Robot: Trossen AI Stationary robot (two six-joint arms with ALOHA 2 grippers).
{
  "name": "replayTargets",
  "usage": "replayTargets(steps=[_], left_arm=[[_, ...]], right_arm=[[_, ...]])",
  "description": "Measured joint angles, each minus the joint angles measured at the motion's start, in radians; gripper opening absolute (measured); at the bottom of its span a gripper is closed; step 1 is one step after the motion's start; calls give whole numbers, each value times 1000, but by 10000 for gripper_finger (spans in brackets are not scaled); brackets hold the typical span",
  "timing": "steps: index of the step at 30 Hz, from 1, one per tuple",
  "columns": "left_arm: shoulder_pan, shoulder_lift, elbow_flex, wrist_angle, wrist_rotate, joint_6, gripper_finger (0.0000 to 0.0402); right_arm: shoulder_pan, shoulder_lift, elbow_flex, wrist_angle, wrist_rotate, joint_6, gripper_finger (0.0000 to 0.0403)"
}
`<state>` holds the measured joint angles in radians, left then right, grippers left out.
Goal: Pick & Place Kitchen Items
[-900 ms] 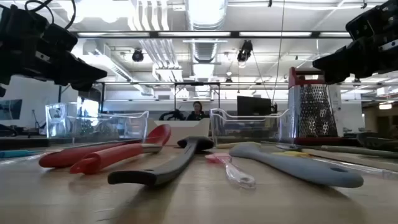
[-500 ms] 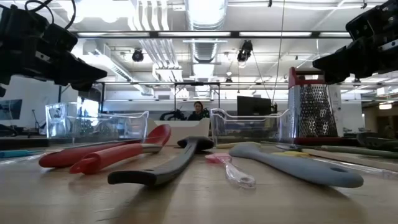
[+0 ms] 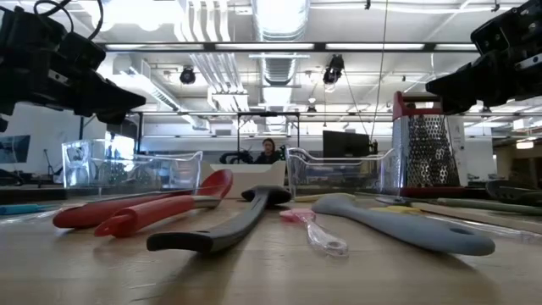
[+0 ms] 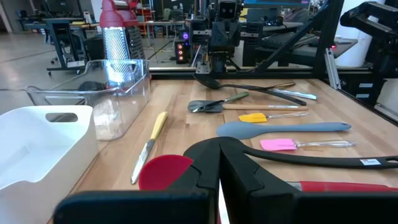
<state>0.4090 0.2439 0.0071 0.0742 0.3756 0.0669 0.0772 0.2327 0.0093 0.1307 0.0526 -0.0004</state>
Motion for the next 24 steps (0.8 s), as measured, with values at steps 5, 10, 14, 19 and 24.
replayTargets(steps=[5, 10, 14, 19, 24], left_arm=[[0, 0, 0, 0, 0, 0, 10], [0, 0, 0, 0, 0, 0, 10], [0, 0, 0, 0, 0, 0, 10], [0, 0, 0, 0, 0, 0, 10], [0, 0, 0, 0, 0, 0, 10]], right_arm=[[0, 0, 0, 0, 0, 0, 8], [0, 0, 0, 0, 0, 0, 8], [0, 0, 0, 10, 0, -3, 8], [0, 0, 0, 42, 0, 4, 8], [0, 4, 0, 198, -1, 112, 8]])
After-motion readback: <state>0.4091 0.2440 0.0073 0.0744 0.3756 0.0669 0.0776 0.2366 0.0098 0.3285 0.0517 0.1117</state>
